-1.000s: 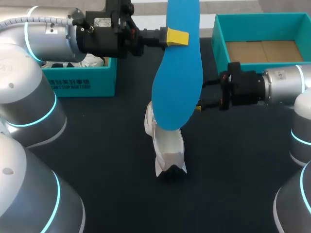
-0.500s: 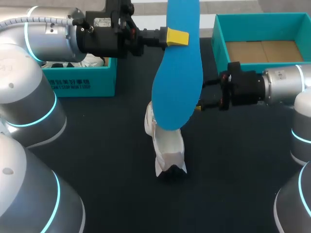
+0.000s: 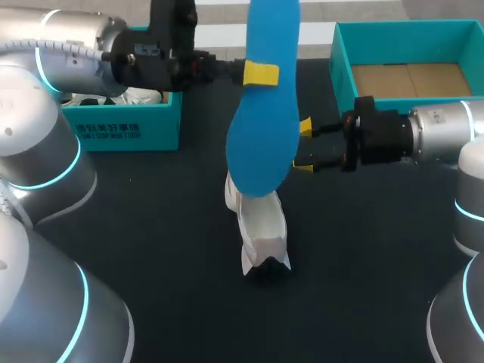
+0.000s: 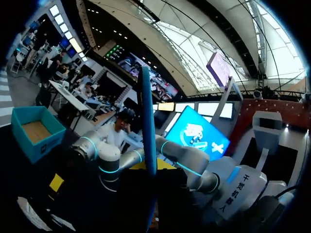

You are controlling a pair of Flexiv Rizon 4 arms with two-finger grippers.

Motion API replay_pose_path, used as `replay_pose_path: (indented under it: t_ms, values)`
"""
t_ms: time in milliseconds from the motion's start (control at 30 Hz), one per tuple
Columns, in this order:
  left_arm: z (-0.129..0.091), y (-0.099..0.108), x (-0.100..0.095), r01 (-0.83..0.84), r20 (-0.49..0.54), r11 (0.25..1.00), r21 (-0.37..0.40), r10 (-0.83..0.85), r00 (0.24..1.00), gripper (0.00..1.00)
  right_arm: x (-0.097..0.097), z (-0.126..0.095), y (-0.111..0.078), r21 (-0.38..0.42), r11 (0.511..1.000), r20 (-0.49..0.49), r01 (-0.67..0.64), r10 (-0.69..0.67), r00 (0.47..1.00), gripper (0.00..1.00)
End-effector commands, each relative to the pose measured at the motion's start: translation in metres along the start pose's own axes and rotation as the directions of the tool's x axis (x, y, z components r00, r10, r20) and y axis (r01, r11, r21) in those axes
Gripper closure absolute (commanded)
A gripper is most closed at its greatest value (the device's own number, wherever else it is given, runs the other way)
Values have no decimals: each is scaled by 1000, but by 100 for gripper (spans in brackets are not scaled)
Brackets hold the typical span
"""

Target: Take the shoe out of the shoebox, open the shoe tongue, remove and reinsert the insole, then place the shoe into the shoebox

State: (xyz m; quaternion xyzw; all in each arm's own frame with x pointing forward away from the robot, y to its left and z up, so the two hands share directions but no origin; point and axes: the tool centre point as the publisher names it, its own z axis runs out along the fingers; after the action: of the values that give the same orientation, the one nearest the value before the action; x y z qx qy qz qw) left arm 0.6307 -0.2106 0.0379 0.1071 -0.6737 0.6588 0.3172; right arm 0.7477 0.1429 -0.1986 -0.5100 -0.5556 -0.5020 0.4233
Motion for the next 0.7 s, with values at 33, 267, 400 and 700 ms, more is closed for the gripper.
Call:
replay_pose_path:
  t_ms: [33,267,400,700]
  values:
    - [-10,7,8,-125,13,992,-5,125,992,100,7,0,1,-6,1000,0,-1,1,1000,0]
    - [-21,23,2,-443,64,897,10,441,895,100,25,-2,6,-8,1000,10,-24,24,1000,0]
    - [-28,30,-2,-588,68,808,16,586,807,100,36,-5,10,-37,999,-13,-38,37,999,0]
    - [-46,38,-16,-851,142,522,46,840,523,100,69,-6,14,-62,998,14,4,-4,1000,0]
